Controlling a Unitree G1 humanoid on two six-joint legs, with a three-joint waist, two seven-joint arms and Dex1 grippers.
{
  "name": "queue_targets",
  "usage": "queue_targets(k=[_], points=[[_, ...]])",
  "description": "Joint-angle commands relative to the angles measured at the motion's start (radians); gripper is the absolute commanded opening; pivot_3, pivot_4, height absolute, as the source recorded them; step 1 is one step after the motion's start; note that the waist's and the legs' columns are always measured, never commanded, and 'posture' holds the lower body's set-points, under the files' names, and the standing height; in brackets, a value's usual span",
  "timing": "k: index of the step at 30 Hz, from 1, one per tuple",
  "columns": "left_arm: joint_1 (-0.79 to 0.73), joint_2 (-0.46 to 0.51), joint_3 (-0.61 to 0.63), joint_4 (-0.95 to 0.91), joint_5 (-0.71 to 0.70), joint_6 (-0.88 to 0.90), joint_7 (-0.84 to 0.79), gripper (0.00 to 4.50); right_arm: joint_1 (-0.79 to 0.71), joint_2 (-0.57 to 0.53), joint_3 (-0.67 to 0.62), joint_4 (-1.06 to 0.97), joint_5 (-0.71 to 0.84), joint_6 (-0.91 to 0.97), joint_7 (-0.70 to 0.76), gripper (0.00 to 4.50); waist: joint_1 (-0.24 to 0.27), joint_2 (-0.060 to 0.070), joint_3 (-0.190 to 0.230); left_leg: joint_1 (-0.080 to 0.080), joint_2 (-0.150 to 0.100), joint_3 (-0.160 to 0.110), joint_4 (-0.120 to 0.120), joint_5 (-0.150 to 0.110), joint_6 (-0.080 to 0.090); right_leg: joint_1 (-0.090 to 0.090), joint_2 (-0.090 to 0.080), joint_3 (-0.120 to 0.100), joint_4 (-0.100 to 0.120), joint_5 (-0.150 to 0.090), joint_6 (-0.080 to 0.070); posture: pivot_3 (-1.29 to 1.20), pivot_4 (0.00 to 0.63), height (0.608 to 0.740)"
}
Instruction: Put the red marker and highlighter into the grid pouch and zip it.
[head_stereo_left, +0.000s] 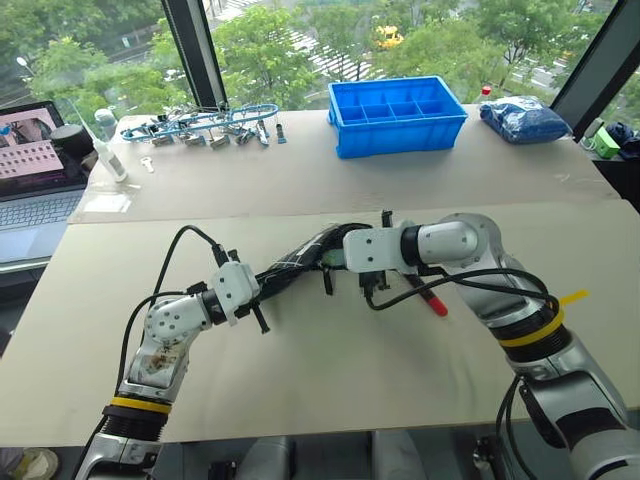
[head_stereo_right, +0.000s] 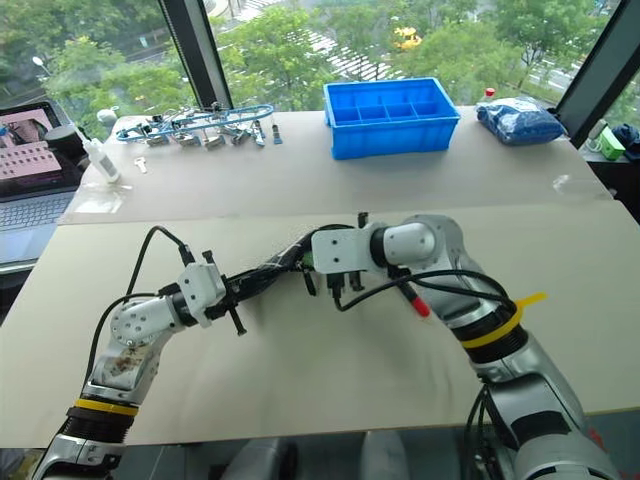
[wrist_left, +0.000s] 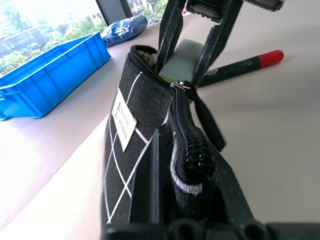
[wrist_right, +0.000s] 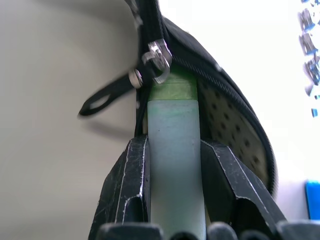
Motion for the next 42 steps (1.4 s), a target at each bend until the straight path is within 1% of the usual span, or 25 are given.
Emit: queue_targets(k=[1,5,7,9,12,15,18,20,21,23,24,26,30,32,33,34,35,36,38,42], points=[[-0.014,0.002,0.015,0.002,-0.025,-0.006,-0.003,0.0,-0.013,-0.018,-0.027,-0.046,0.032,-0.003,0.01,1.03,0.003,0.0,0.0,0.0,0.0,0.0,0.0,0.0,0.0,0.0,0.0,0.0,0.0,0.0,0.0,0.0,0.15,0.74],[-0.016,0.004,0.013,0.006,-0.028,-0.009,-0.012,0.0,-0.03,0.014,-0.003,-0.014,0.012,-0.033,-0.031,1.03,-0.001,0.0,0.0,0.0,0.0,0.0,0.0,0.0,0.0,0.0,0.0,0.0,0.0,0.0,0.0,0.0,0.15,0.74],[-0.018,0.003,0.01,0.005,-0.028,-0.008,-0.015,0.0,-0.033,0.045,0.025,0.005,-0.006,-0.086,-0.065,1.03,-0.007,0.0,0.0,0.0,0.0,0.0,0.0,0.0,0.0,0.0,0.0,0.0,0.0,0.0,0.0,0.0,0.15,0.74],[-0.021,0.002,0.007,0.003,-0.029,-0.008,-0.018,0.0,-0.023,0.068,0.063,0.042,-0.018,-0.234,-0.104,1.03,-0.007,0.0,0.0,0.0,0.0,0.0,0.0,0.0,0.0,-0.001,0.0,0.0,0.0,0.0,0.0,0.0,0.15,0.74],[-0.024,0.0,0.009,0.0,-0.033,-0.002,-0.018,0.0,-0.026,0.066,0.093,0.115,-0.052,-0.404,-0.151,1.03,-0.006,0.0,0.0,0.0,0.0,0.0,0.0,0.0,0.0,-0.001,0.0,0.0,0.0,0.0,0.0,0.0,0.15,0.74],[-0.025,-0.002,0.014,-0.005,-0.038,0.004,-0.018,0.0,-0.046,0.073,0.104,0.198,-0.081,-0.541,-0.21,1.03,-0.005,0.0,0.0,0.0,0.0,0.0,0.0,0.0,0.0,-0.001,0.0,0.0,0.0,0.0,0.0,0.0,0.15,0.74],[-0.022,-0.006,0.017,-0.011,-0.037,0.008,-0.013,0.0,-0.081,0.064,0.117,0.338,-0.148,-0.679,-0.297,1.03,-0.006,0.0,0.0,0.0,0.0,0.0,0.0,0.0,-0.001,-0.001,0.0,0.0,0.0,0.0,0.0,0.0,0.15,0.74],[-0.019,-0.008,0.019,-0.016,-0.038,0.011,-0.007,0.0,-0.09,0.064,0.096,0.392,-0.123,-0.692,-0.3,2.03,-0.007,0.0,0.0,0.0,0.0,0.0,0.0,0.001,-0.001,-0.001,0.0,0.0,0.0,0.0,0.0,0.0,0.15,0.74],[-0.016,-0.009,0.021,-0.019,-0.038,0.012,-0.004,0.0,-0.09,0.062,0.081,0.402,-0.095,-0.686,-0.282,2.28,-0.007,0.0,0.0,0.0,0.0,0.0,0.0,0.001,-0.001,-0.001,0.0,0.0,0.0,0.0,0.0,0.0,0.15,0.74],[-0.01,-0.009,0.025,-0.023,-0.04,0.015,0.002,0.0,-0.112,0.07,0.026,0.422,-0.059,-0.634,-0.302,2.98,-0.007,0.0,0.0,0.0,0.0,0.0,0.0,0.001,-0.001,-0.001,0.0,0.0,0.0,0.0,0.0,0.0,0.15,0.74],[-0.007,-0.009,0.027,-0.025,-0.04,0.016,0.004,0.0,-0.118,0.067,0.006,0.425,-0.035,-0.606,-0.291,3.26,-0.007,0.0,0.0,0.0,0.0,0.0,0.0,0.001,-0.001,-0.001,0.0,0.0,0.0,0.0,0.0,0.0,0.15,0.74],[-0.003,-0.01,0.028,-0.027,-0.042,0.019,0.012,0.0,-0.127,0.054,-0.052,0.424,0.054,-0.548,-0.249,3.99,-0.006,0.0,0.0,0.0,0.0,0.0,0.0,0.001,-0.001,-0.001,0.0,0.0,0.0,0.0,0.0,0.0,0.15,0.74],[0.002,-0.009,0.028,-0.03,-0.043,0.021,0.027,0.0,-0.137,-0.003,-0.211,0.399,0.254,-0.412,-0.182,3.99,-0.001,0.0,0.0,0.0,0.0,0.0,0.0,0.0,-0.001,0.0,0.0,0.0,0.0,0.0,0.0,0.0,0.15,0.74],[0.006,-0.013,0.033,-0.033,-0.047,0.026,0.035,0.0,-0.109,-0.044,-0.296,0.352,0.396,-0.281,-0.107,3.99,0.001,0.0,0.0,0.0,0.0,0.0,0.0,0.0,-0.001,0.0,0.0,0.0,0.0,0.0,0.0,0.0,0.15,0.74],[0.007,-0.014,0.034,-0.034,-0.048,0.027,0.037,0.0,-0.078,-0.078,-0.343,0.317,0.483,-0.17,-0.056,3.99,0.002,0.0,0.0,0.0,0.0,0.0,-0.001,0.0,0.0,0.0,0.0,0.0,0.0,0.0,0.0,0.0,0.15,0.74],[0.009,-0.015,0.035,-0.034,-0.049,0.027,0.038,0.0,-0.032,-0.114,-0.389,0.284,0.558,-0.115,-0.007,3.99,0.003,0.0,0.0,0.0,0.0,0.0,-0.001,0.0,0.0,0.0,0.0,0.0,-0.001,0.0,0.0,0.0,0.15,0.74],[0.011,-0.015,0.036,-0.035,-0.049,0.027,0.039,0.0,0.0,-0.136,-0.42,0.26,0.607,-0.035,0.008,3.99,0.007,0.0,0.0,0.0,0.0,0.0,-0.001,0.0,0.0,0.0,0.0,0.0,0.0,0.0,0.0,0.0,0.15,0.74],[0.012,-0.015,0.036,-0.035,-0.049,0.027,0.039,0.0,0.023,-0.149,-0.439,0.239,0.639,0.035,0.007,3.99,0.009,0.0,0.0,0.0,0.001,0.0,-0.001,-0.001,0.001,0.0,0.0,-0.001,-0.001,0.0,0.0,0.0,0.15,0.74],[0.015,-0.015,0.037,-0.037,-0.051,0.028,0.039,0.0,0.081,-0.158,-0.449,0.195,0.654,0.129,-0.037,3.99,0.008,0.0,0.0,0.0,0.0,0.001,0.0,-0.002,0.003,0.001,-0.001,-0.001,-0.001,0.0,0.0,0.0,0.15,0.74],[0.016,-0.019,0.037,-0.038,-0.053,0.029,0.04,0.0,0.178,-0.115,-0.416,0.132,0.58,0.279,-0.222,3.99,-0.006,0.0,0.0,0.001,0.001,0.002,0.0,-0.002,0.003,0.0,0.0,0.0,0.0,0.001,-0.001,0.0,0.15,0.74]])
